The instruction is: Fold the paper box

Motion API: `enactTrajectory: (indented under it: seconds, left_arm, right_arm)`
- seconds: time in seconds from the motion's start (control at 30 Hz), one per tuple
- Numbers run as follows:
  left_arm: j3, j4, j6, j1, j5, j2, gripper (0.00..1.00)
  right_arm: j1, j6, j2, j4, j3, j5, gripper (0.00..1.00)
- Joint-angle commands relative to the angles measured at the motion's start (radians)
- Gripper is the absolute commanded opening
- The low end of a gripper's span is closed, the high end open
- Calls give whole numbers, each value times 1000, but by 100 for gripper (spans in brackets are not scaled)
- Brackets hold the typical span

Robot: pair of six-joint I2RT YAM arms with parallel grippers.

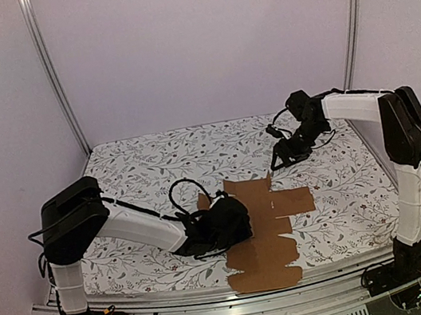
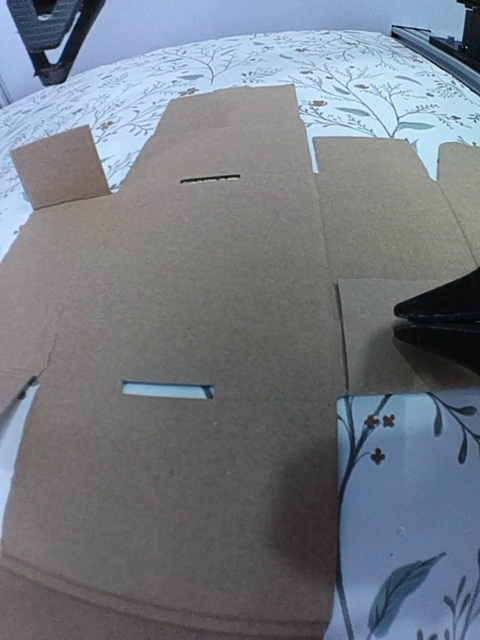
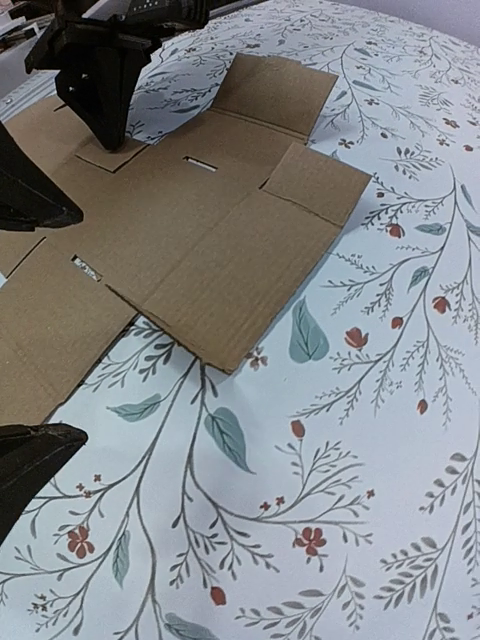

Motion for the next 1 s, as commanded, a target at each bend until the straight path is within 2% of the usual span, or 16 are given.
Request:
enactTrajectory:
  seconds: [0.0, 0.1, 0.23, 0.43, 0.57, 0.67, 0.77, 0.87, 0.97]
  left_arm:
    - [-55, -228, 24, -16, 22, 75, 0]
    - [-55, -228, 32, -19, 11, 67, 0]
    - [-51, -230, 40, -21, 5, 65, 0]
    - [-37, -239, 61, -31, -13, 63, 0]
    - [-30, -222, 124, -44, -33, 34, 0]
    - [-37, -226, 197, -51, -59, -57, 0]
    - [-48, -246, 330, -52, -85, -227, 9]
    - [-12, -327, 506, -50, -83, -407, 27]
    - [83, -501, 659, -33, -101, -535, 45]
  right_arm:
    - [49, 21, 95, -21, 70, 4, 65]
    - [65, 32, 128, -28, 89, 3, 64]
    - [70, 67, 163, -29, 116, -3, 54]
    - [72, 92, 203, -33, 147, 7, 33]
    - [75, 109, 228, -35, 156, 8, 7]
    - [77, 118, 231, -37, 157, 1, 0]
    - [79, 108, 207, -39, 160, 6, 0]
    - [83, 86, 164, -39, 166, -1, 0]
    - [101, 47, 108, -40, 160, -14, 0]
